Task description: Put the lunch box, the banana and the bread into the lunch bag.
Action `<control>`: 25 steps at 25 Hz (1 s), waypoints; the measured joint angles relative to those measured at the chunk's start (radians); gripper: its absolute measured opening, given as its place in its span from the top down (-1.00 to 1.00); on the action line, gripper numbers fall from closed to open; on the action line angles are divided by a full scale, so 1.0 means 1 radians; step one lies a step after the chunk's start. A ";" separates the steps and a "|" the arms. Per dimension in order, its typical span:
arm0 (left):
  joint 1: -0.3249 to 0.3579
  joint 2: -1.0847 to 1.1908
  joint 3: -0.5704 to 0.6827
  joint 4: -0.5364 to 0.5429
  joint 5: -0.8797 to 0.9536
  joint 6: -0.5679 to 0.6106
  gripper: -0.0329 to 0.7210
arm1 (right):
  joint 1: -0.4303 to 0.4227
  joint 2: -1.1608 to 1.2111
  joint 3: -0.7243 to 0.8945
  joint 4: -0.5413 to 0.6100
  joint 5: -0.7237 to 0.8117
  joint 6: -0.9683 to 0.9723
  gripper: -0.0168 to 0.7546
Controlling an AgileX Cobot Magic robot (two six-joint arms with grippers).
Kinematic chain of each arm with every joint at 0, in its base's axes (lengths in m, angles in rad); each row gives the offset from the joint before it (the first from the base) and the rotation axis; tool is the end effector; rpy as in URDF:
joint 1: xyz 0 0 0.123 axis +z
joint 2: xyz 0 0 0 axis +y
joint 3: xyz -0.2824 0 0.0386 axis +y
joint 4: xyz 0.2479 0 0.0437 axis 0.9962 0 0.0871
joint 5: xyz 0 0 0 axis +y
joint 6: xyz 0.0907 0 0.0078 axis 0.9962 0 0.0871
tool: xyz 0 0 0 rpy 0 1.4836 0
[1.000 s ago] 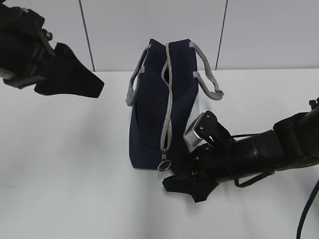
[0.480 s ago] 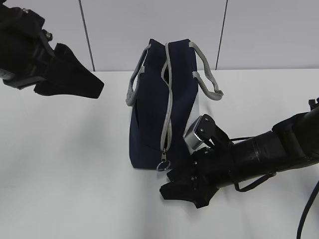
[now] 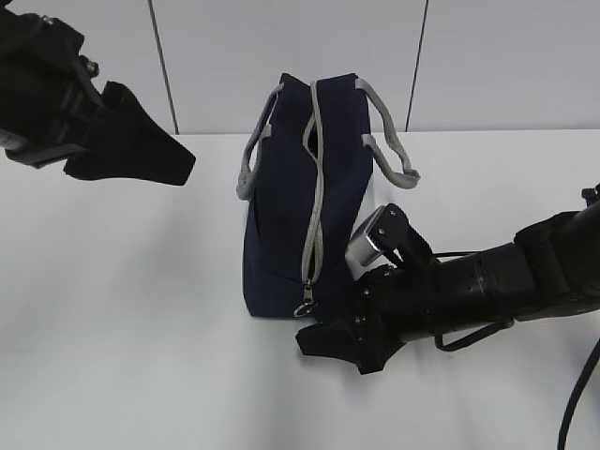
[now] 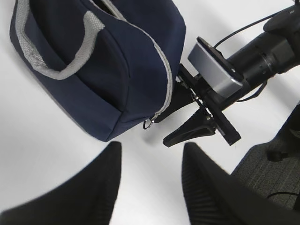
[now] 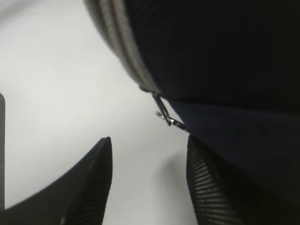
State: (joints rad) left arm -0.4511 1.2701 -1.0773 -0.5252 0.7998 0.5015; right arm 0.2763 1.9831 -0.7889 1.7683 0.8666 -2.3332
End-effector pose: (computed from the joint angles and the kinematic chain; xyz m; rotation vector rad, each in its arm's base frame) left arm 0.2214 -0.1437 0.3366 0.8421 2.2634 -0.5964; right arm 0.2882 0.1525 0.1053 -1.1416 1.9499 0.9225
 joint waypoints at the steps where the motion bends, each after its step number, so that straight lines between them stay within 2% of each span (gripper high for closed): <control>1: 0.000 0.000 0.000 0.000 0.000 0.000 0.08 | 0.000 0.000 0.000 0.008 0.000 -0.005 -0.04; 25: 0.000 0.000 0.000 0.023 0.000 0.000 0.08 | 0.000 0.000 -0.004 0.036 -0.021 -0.041 -0.04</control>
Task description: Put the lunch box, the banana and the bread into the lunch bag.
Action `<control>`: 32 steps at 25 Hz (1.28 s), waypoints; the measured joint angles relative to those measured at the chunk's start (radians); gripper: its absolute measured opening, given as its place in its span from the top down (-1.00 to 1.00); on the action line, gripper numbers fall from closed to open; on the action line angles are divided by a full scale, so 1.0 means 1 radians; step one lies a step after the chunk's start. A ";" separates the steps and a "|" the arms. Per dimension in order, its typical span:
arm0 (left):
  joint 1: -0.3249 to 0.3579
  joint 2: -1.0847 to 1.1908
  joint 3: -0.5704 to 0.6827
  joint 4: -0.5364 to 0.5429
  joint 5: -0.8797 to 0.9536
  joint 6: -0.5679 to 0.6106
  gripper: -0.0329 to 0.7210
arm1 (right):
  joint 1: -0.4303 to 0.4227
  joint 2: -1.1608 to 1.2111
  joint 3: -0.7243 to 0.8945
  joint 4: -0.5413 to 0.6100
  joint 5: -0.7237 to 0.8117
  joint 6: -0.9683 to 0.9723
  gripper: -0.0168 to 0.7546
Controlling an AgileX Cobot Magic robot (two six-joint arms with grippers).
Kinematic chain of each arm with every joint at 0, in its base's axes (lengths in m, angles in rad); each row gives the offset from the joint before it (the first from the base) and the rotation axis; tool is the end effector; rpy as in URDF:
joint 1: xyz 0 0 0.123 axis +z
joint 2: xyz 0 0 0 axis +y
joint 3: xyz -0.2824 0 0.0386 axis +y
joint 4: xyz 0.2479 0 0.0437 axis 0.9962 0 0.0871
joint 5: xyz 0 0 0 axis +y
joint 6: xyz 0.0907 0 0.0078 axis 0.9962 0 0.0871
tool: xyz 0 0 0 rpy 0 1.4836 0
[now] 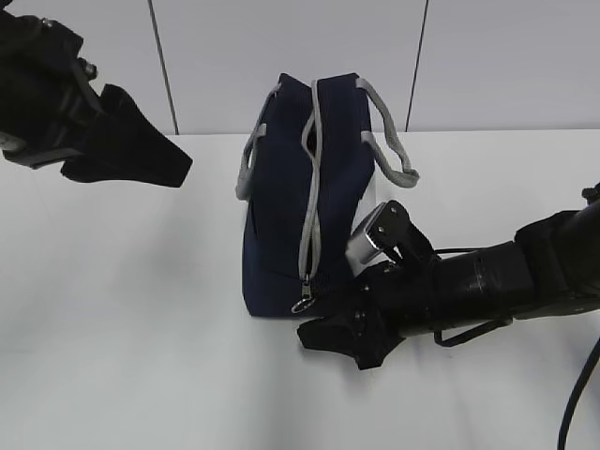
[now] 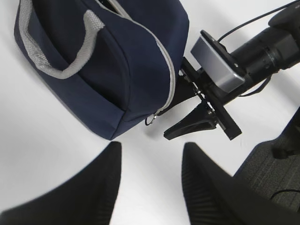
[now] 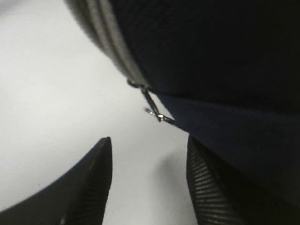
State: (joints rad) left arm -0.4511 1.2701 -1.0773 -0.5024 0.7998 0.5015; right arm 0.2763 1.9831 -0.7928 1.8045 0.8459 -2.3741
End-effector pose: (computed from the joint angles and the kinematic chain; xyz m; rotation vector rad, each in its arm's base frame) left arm 0.2219 -0.1425 0.3359 0.8560 2.2634 -0.5699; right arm 0.2921 0.1518 0.1057 -1.1343 1.9381 0.8773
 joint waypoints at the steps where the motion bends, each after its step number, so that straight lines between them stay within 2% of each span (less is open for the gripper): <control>1: 0.000 0.000 0.000 0.001 0.000 0.000 0.08 | 0.000 0.000 0.000 0.000 0.006 0.000 -0.04; 32: 0.000 0.000 0.000 0.016 0.007 0.000 0.08 | 0.000 0.025 -0.041 0.000 0.041 -0.004 -0.05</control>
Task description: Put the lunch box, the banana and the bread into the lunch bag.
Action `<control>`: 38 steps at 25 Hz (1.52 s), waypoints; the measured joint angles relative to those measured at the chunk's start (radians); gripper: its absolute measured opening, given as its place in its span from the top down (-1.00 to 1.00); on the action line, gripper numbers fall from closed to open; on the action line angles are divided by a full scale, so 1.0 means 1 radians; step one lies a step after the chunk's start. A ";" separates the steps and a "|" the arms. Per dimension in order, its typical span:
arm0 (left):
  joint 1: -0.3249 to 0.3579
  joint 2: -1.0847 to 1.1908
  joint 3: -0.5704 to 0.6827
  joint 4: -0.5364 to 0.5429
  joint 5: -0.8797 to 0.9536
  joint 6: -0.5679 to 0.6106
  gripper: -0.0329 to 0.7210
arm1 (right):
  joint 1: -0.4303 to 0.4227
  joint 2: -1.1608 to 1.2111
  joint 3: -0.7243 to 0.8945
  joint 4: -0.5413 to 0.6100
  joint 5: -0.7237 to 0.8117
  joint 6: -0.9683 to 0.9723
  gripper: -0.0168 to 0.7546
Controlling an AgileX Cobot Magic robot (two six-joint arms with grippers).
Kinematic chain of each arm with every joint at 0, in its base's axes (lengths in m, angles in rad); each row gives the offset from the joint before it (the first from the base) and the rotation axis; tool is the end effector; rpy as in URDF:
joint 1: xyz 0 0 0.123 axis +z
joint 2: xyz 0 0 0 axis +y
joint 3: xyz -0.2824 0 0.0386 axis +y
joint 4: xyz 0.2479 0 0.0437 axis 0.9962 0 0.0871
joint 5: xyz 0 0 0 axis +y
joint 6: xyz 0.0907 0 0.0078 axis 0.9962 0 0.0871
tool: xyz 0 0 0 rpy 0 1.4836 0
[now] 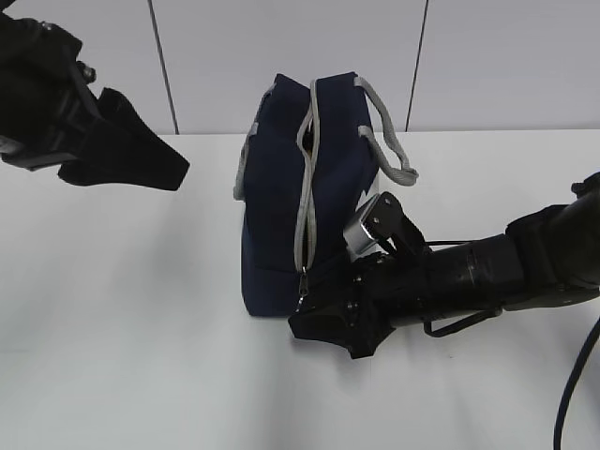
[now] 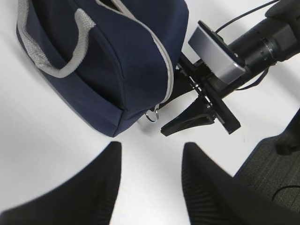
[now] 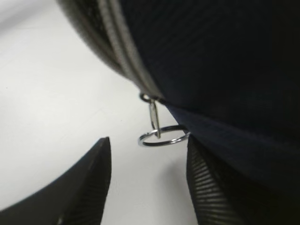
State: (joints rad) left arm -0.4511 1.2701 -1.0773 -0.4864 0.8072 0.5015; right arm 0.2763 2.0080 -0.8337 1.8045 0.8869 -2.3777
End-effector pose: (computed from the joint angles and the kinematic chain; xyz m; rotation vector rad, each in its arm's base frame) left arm 0.2217 -0.1416 0.3350 0.8705 2.2688 -0.5534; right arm 0.3004 0.1566 0.1075 -1.1361 1.8894 0.9099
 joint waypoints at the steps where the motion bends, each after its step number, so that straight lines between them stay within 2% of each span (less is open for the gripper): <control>1: 0.000 0.000 0.000 0.000 0.000 0.000 0.08 | 0.000 0.000 0.000 0.000 0.000 -0.005 -0.06; 8: 0.000 0.000 0.000 0.000 0.004 0.000 0.08 | 0.000 0.000 0.000 0.000 0.008 -0.015 -0.34; 17: 0.000 0.000 0.000 0.000 0.007 0.000 0.08 | 0.000 0.002 -0.016 0.000 -0.018 -0.015 -0.33; 38: 0.000 0.000 0.000 0.001 0.009 0.000 0.08 | 0.000 0.002 -0.051 0.000 -0.119 -0.015 0.76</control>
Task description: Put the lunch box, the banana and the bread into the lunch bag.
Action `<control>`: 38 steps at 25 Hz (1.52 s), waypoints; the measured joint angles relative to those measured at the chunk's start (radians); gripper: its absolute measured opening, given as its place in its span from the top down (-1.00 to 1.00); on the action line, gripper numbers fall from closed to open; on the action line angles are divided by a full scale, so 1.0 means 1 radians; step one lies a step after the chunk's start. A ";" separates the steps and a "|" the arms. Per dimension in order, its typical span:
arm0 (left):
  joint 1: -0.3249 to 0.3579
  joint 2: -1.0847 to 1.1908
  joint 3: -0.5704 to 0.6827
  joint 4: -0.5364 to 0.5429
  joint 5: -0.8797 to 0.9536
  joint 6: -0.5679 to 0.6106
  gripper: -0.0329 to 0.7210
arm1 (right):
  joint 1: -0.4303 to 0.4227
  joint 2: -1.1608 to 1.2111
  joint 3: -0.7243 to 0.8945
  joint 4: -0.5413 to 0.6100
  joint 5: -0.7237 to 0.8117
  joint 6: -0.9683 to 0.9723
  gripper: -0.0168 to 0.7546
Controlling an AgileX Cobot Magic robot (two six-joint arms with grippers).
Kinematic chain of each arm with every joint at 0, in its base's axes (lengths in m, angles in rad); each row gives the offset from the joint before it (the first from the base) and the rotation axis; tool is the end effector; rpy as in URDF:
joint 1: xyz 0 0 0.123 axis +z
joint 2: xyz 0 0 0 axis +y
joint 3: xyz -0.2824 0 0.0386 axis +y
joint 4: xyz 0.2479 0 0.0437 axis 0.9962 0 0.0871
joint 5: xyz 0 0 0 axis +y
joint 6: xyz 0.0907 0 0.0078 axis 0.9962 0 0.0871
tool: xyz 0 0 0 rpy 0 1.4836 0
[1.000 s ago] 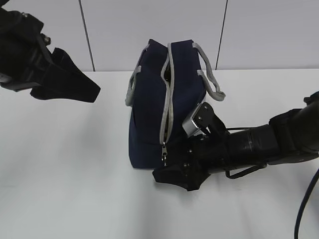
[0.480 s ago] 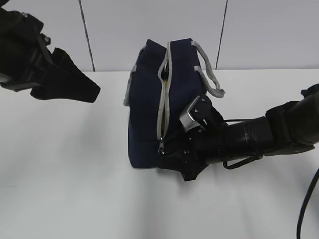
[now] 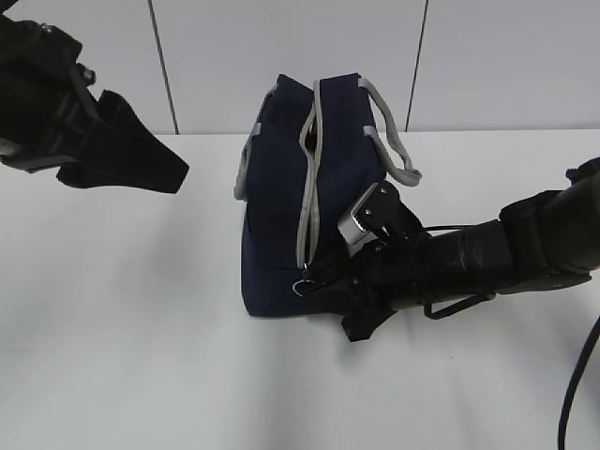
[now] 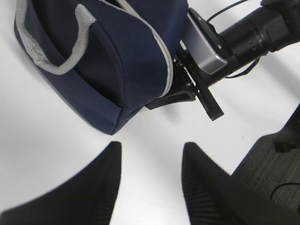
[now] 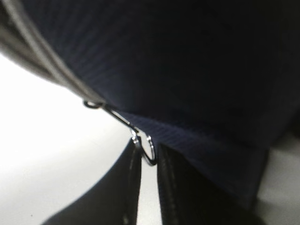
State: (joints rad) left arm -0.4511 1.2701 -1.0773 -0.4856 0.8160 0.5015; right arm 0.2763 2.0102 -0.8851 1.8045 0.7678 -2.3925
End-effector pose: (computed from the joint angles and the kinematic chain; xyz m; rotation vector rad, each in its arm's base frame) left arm 0.2211 -0.1415 0.3346 0.8766 2.2753 -0.5550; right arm 0.3172 0.1540 0.1084 -1.1556 1.9200 0.7573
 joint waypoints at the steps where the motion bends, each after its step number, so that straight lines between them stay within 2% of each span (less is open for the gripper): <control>1: 0.000 0.000 0.000 0.000 0.000 0.000 0.08 | 0.000 0.000 0.000 0.000 -0.004 0.002 0.80; 7: 0.000 0.000 0.000 0.000 0.001 0.000 0.08 | 0.000 -0.031 0.000 -0.066 -0.016 0.082 0.99; 20: 0.000 0.000 0.000 0.001 0.007 0.000 0.08 | 0.000 -0.176 0.000 -0.375 -0.025 0.413 1.00; 26: 0.000 0.000 0.000 0.002 0.015 0.000 0.08 | 0.000 -0.184 0.000 -0.570 -0.017 0.625 1.00; 30: 0.000 0.000 0.000 0.002 0.025 0.000 0.08 | 0.000 -0.184 0.000 -0.651 0.019 0.715 1.00; 38: 0.000 0.000 0.000 0.002 0.037 0.000 0.08 | 0.000 -0.198 0.000 -0.712 0.080 0.786 1.00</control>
State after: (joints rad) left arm -0.4511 1.2701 -1.0773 -0.4836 0.8532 0.5015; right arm 0.2763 1.8119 -0.8851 1.0927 0.8480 -1.6070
